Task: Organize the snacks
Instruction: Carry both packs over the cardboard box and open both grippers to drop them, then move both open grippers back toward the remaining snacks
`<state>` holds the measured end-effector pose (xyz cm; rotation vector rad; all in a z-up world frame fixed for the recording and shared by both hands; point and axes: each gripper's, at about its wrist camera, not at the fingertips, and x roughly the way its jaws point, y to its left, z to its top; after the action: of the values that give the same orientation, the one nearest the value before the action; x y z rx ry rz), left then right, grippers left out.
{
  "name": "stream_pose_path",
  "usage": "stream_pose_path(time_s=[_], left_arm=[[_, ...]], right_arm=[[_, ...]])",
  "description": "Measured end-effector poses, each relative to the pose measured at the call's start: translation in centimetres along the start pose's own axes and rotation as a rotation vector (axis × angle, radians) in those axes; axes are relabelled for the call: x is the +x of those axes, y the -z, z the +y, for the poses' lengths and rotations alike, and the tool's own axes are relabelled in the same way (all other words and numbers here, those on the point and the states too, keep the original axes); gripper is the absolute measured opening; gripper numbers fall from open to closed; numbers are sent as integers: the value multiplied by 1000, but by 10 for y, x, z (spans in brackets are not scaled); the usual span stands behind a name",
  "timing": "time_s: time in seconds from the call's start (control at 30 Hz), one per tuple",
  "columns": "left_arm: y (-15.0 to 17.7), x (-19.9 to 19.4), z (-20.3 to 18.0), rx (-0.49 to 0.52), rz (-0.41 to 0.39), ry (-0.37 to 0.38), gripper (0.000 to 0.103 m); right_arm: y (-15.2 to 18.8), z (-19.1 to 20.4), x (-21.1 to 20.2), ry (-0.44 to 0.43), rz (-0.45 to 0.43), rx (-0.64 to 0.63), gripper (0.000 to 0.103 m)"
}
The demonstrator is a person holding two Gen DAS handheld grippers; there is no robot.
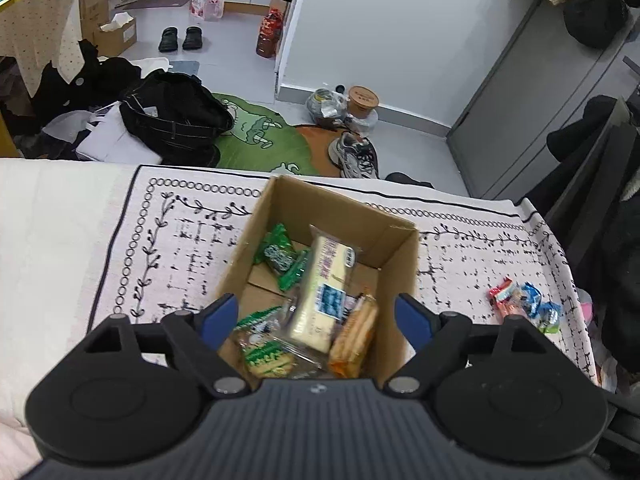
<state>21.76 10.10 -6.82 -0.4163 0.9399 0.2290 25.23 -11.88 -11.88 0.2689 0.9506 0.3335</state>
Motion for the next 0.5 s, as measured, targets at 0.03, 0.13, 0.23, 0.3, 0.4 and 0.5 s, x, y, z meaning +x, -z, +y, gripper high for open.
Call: stream_pose_path(time_s=[0.03, 0.13, 0.23, 0.3, 0.4, 0.5], left_arm=[[1, 0, -5, 9, 4, -2, 86], [3, -1, -17, 25, 12, 0, 86], [5, -3, -28, 35, 15, 8, 90], [6, -5, -36, 46, 8, 10, 93], [6, -8, -44, 52, -2, 20, 99], [6, -9, -53, 69, -11, 19, 103]], right_arm=[[-1, -3, -4, 8, -3, -8, 65], [-7, -12, -15, 26, -29, -15, 72], [-14, -21, -26, 42, -59, -17, 82], [-18, -28, -30, 56, -66, -23, 85], [-24, -40, -36, 71, -71, -16, 89], [-29, -51, -42, 70, -86, -11, 96]])
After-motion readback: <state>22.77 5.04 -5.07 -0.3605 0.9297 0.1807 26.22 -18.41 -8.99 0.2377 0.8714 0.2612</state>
